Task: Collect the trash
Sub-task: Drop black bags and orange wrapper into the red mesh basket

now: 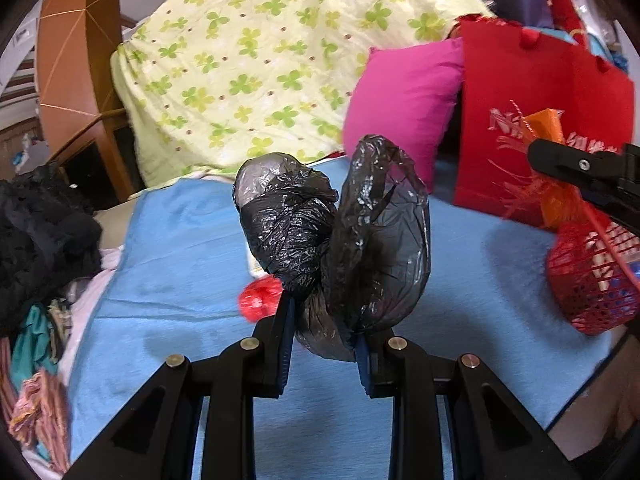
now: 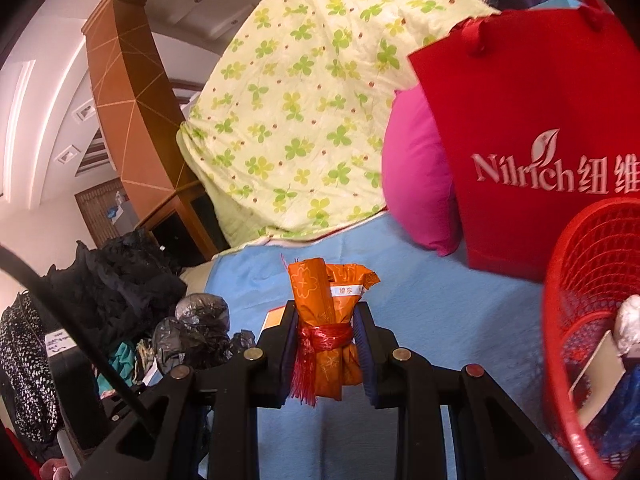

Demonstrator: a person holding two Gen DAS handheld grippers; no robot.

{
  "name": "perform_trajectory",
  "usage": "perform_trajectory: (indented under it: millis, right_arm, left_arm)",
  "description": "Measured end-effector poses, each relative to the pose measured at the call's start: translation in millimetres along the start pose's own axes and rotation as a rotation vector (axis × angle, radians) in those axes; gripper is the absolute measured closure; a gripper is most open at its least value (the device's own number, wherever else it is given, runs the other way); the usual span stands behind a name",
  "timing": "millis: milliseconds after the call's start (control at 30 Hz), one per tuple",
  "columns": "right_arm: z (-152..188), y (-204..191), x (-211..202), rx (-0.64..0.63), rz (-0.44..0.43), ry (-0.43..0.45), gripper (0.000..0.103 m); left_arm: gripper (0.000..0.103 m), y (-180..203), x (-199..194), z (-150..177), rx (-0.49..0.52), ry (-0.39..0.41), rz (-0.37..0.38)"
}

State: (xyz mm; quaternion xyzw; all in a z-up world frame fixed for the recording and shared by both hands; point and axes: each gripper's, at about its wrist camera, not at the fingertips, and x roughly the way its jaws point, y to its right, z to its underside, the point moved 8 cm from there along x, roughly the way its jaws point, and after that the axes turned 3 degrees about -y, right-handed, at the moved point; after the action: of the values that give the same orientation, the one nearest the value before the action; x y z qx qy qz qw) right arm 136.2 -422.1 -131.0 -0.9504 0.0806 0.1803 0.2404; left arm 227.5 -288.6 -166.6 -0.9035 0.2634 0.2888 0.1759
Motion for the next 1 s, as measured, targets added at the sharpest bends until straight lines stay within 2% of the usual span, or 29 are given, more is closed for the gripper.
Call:
perform_trajectory:
  millis: [133, 267, 567, 767, 833, 867, 900, 933, 967, 1000]
  right_arm:
    - [-12.4, 15.5, -22.2, 0.016, 0.024, 0.074, 0.074]
    - [-28.2, 44.0, -50.9, 0.065, 0.068, 0.165, 0.074]
    - [-55.9, 135.0, -118.1, 0.278, 0.189, 0.34, 0.073]
    - [-56.1, 202.1, -151.4, 0.472, 0.229, 0.4, 0.072]
    - [-53.4, 219.5, -156.2, 0.541, 0.235, 0.403, 0.071]
    - [-51.7, 226.8, -158.8, 0.571, 0.236, 0.406, 0.069]
    - [-51.4, 232.9, -159.1, 0.596, 0.238, 0.406, 0.061]
    - [-49.7, 238.0, -161.8, 0.618, 0.238, 0.408, 0.05]
    - [-50.0, 239.8, -162.5, 0.633, 0.242, 0.419, 0.028]
    - [-49.3, 238.7, -165.7, 0.635, 0.245, 0.44, 0.027]
  left_arm:
    - [0.074, 22.4, -10.4, -3.0, -0.008, 0.018, 0.143]
    - [0.074, 60.3, -24.0, -11.9, 0.017, 0.039, 0.286]
    - [0.073, 160.4, -50.0, -62.0, 0.067, 0.047, 0.589]
    - [0.072, 237.3, -46.4, -78.9, 0.161, 0.008, 0.697]
    - [0.062, 256.3, -43.7, -79.1, 0.184, -0.015, 0.722]
    - [0.058, 262.9, -42.9, -78.0, 0.191, -0.022, 0.726]
    - [0.047, 267.9, -41.8, -77.4, 0.196, -0.024, 0.721]
    - [0.041, 267.7, -40.9, -77.3, 0.197, -0.02, 0.713]
    - [0.041, 267.2, -40.6, -77.0, 0.198, -0.016, 0.706]
    - [0.041, 265.6, -40.6, -76.1, 0.197, -0.017, 0.704]
